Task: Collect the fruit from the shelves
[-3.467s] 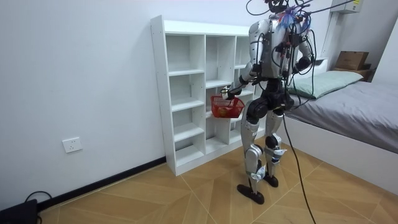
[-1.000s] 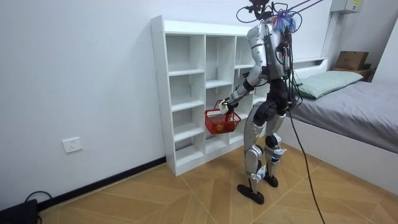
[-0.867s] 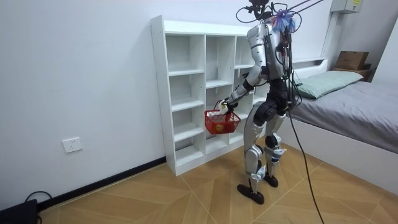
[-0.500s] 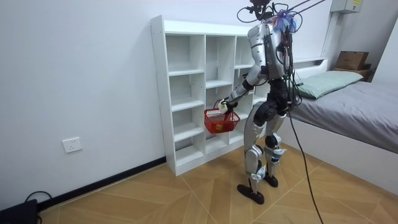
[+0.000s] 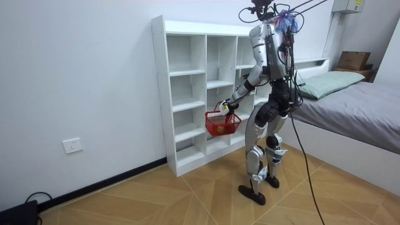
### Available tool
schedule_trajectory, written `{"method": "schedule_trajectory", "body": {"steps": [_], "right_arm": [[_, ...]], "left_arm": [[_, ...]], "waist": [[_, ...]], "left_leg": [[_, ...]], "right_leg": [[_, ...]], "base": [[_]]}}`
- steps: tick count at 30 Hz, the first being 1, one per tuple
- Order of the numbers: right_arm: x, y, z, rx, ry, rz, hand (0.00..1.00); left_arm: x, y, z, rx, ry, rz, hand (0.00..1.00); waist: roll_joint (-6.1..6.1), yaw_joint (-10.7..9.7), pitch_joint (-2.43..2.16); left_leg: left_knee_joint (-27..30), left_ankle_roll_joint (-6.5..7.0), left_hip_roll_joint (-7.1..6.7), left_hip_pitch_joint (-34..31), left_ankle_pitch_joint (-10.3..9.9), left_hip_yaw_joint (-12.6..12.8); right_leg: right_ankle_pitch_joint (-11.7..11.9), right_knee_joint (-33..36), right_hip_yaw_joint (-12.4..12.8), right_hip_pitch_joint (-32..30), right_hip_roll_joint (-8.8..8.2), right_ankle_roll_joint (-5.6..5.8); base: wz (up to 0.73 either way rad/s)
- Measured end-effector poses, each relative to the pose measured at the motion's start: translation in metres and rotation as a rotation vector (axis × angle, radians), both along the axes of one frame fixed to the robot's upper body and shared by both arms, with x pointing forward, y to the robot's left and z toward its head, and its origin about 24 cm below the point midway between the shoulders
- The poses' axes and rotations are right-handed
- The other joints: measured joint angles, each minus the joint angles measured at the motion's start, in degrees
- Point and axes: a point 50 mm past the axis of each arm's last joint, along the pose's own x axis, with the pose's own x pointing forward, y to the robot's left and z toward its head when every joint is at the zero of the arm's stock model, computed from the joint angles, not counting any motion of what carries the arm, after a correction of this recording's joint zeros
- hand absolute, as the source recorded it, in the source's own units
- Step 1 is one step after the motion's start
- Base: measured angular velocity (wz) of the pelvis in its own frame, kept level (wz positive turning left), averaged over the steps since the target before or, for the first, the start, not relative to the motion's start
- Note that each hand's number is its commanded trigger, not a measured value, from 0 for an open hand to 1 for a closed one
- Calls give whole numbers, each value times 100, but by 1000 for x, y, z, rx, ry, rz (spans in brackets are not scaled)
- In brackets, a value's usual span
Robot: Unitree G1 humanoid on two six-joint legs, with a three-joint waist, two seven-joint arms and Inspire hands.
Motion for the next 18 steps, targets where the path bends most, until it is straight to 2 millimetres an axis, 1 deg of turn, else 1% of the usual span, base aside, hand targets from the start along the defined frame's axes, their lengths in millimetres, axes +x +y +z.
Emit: {"method": "schedule_trajectory", "body": {"steps": [4,7,13,18], "right_arm": [[2,4,1,-63,19,37,0],[3,5,0,-74,40,56,0],[3,5,-1,-70,58,70,0],[4,8,-3,-68,77,108,0]], "left_arm": [[-1,-2,-3,3,27,-5,100],[-2,-3,-4,4,38,-6,100],[-1,-4,-3,5,35,-9,100],[-2,-8,-6,8,45,-22,100]], "waist": [[1,4,-1],[2,16,-1],[7,18,-4],[17,27,-6]], "left_leg": [[9,46,-28,-94,32,3],[16,61,-29,-123,42,1],[54,66,-26,-185,45,1],[50,67,-29,-179,46,1]], "right_leg": [[-12,82,-14,-117,-68,19],[-11,88,-42,-132,-91,27],[-16,95,-113,-147,-110,35],[-17,94,-116,-141,-106,36]], "base": [[4],[5],[6],[0]]}}
